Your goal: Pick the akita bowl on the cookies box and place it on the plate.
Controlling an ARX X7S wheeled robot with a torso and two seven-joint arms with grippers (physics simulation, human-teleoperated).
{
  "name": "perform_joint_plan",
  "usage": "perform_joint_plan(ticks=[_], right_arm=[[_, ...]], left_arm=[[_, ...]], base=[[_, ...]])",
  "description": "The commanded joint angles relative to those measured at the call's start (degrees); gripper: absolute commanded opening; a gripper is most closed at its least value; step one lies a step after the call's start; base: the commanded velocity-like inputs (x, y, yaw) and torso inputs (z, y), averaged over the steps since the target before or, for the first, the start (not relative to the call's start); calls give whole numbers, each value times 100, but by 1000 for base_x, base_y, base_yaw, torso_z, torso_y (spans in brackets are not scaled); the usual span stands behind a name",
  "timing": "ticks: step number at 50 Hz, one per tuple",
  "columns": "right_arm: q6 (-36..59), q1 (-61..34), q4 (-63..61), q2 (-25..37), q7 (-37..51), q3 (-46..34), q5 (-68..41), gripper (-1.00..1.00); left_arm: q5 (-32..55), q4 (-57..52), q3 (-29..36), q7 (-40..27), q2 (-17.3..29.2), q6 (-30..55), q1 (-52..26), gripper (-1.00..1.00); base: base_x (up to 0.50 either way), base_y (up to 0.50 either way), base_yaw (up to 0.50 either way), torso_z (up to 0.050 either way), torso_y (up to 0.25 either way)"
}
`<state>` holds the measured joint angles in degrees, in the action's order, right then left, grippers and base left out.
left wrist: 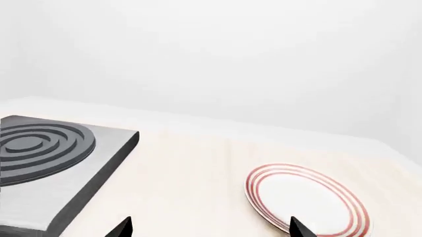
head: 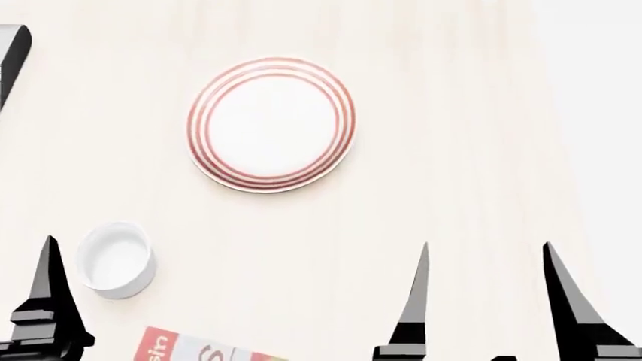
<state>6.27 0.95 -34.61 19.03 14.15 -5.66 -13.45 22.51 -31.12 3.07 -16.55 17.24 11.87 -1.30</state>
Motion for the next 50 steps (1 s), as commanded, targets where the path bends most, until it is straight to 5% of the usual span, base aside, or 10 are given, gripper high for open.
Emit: perform_joint_plan(ticks=[1,26,50], right_arm=[[60,-19,22,-90,-90,105,131,100],[685,-245,14,89,-277,102,-513,100],[5380,-3061,-2389,1972,-1128,-923,-2790,100]], left_arm=[[-118,58,-63,157,-87,96,-24,100],[-124,62,-95,-119,-58,299,-155,100],[95,-331,-424,-893,326,1874,-1124,100]], base=[[0,0,0,0,0],[0,0,0,0,-67],[0,0,0,0,0]])
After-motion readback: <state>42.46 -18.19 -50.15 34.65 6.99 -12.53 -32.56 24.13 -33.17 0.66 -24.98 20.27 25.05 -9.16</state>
